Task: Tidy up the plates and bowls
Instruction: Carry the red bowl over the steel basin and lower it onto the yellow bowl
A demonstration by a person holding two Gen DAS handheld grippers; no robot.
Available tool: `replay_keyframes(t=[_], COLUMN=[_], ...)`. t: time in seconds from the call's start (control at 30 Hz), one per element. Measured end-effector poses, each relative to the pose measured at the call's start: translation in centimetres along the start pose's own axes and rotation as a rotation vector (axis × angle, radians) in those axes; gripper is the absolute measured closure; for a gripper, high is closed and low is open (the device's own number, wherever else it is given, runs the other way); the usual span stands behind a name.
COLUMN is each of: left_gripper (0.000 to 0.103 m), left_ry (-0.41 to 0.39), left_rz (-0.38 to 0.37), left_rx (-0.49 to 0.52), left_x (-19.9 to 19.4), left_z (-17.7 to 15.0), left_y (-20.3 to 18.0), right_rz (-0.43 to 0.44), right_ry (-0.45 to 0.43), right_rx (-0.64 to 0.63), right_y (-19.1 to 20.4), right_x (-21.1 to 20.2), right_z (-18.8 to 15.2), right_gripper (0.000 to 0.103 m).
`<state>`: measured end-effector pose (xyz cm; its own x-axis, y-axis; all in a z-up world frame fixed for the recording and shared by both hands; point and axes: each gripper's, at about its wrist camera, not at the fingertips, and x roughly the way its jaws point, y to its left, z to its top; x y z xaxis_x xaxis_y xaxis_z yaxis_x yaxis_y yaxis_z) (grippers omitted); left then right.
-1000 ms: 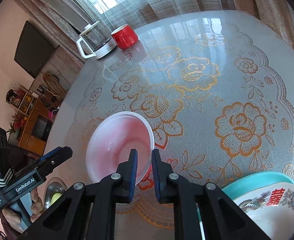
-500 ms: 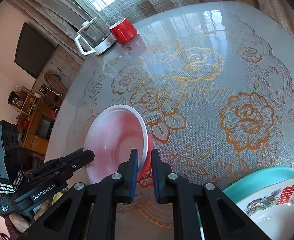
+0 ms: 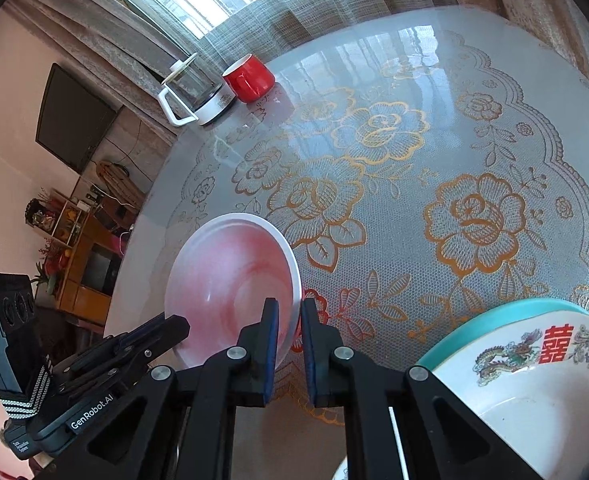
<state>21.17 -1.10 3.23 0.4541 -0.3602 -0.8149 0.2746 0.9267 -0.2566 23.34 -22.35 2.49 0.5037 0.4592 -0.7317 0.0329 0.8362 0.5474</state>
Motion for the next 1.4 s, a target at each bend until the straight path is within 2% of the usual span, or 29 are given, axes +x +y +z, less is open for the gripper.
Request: replay_keyframes(t=[0.2,0.43,0.77,1.1,1.4], left_gripper=[0.088,0.087,0.087,0.087,0.087], left_ry=[-0.023,-0.046,-0.148,-0.202,-0.212], left_rz=[0.001,-0.059,-0.034,-0.004,0.025], left_rx=[0.013,-0.011,0.006,-0.06,-0.144], left_x=[-1.7,-4.1,-8.8,-12.2,-14.2], left_z=[-1.7,-3.6,-5.4,-7.4,-9.3], left_y=[-1.0,-1.1,-1.2,2.7,6.9], right_rz=[0.013,0.04,0.075,0.156,0.205], right_ry=[-0.016,-0.038,-0.091,-0.087,-0.032], right_rx=[0.013,0.024,-0.007,-0.081,-0.152], right_y=[0.0,0.6,3.1,7.8,11.8], right_x=[-1.5,-3.8,-5.8,-5.4,-2.9], right_z=[-1.5,-3.5,-5.7,-6.7,-8.0], right_gripper=[0.092,0.092,0.092,0.092,0.092])
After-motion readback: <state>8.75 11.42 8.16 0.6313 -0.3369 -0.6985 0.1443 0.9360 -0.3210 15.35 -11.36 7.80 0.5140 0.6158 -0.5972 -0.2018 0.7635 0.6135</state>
